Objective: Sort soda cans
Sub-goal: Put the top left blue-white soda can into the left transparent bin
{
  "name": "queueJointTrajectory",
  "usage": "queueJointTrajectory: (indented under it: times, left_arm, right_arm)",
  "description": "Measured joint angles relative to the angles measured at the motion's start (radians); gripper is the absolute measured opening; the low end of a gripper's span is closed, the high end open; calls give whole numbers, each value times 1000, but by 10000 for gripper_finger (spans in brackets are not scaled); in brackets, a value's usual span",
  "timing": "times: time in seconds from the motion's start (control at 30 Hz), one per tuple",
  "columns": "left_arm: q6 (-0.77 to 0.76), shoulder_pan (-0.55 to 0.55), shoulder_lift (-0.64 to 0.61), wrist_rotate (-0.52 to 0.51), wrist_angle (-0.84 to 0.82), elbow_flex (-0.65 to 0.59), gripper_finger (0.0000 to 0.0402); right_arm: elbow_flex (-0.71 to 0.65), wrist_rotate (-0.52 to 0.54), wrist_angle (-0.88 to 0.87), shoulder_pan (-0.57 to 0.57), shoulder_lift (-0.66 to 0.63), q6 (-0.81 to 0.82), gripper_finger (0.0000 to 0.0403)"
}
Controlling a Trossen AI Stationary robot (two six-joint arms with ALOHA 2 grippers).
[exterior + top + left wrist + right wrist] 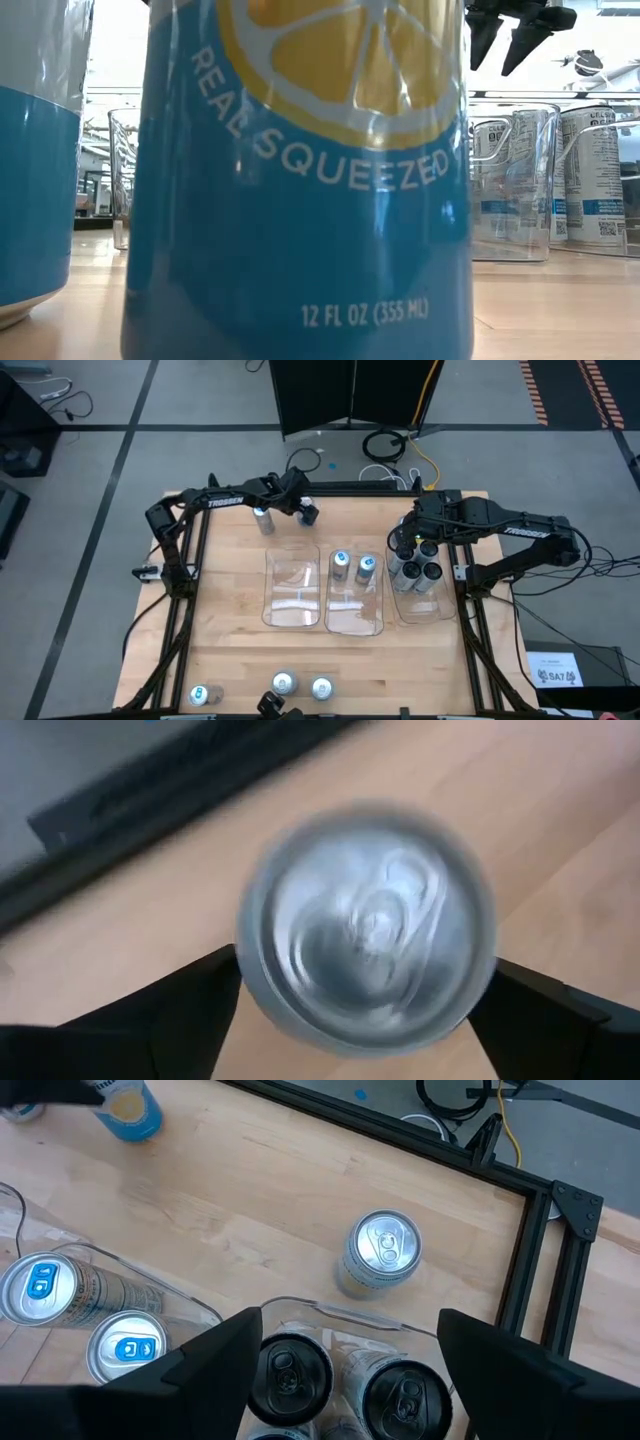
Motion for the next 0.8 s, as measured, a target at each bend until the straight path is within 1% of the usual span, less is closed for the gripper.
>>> queueJointTrajectory:
  times: [0.17, 0.53, 0.63, 0.8]
  left_arm:
    - [16, 0, -7, -2, 24, 4, 394]
    - [16, 9, -6, -12, 25, 5, 394]
    - [15, 11, -6, -11, 26, 5, 376]
    - [-26, 11, -8, -11, 20, 7, 317]
  right_arm:
    - [0, 0, 0, 0, 0, 0, 295]
    - [0, 0, 0, 0, 0, 0, 295]
    - [0, 0, 0, 0, 0, 0, 295]
    - [0, 0, 0, 0, 0, 0, 295]
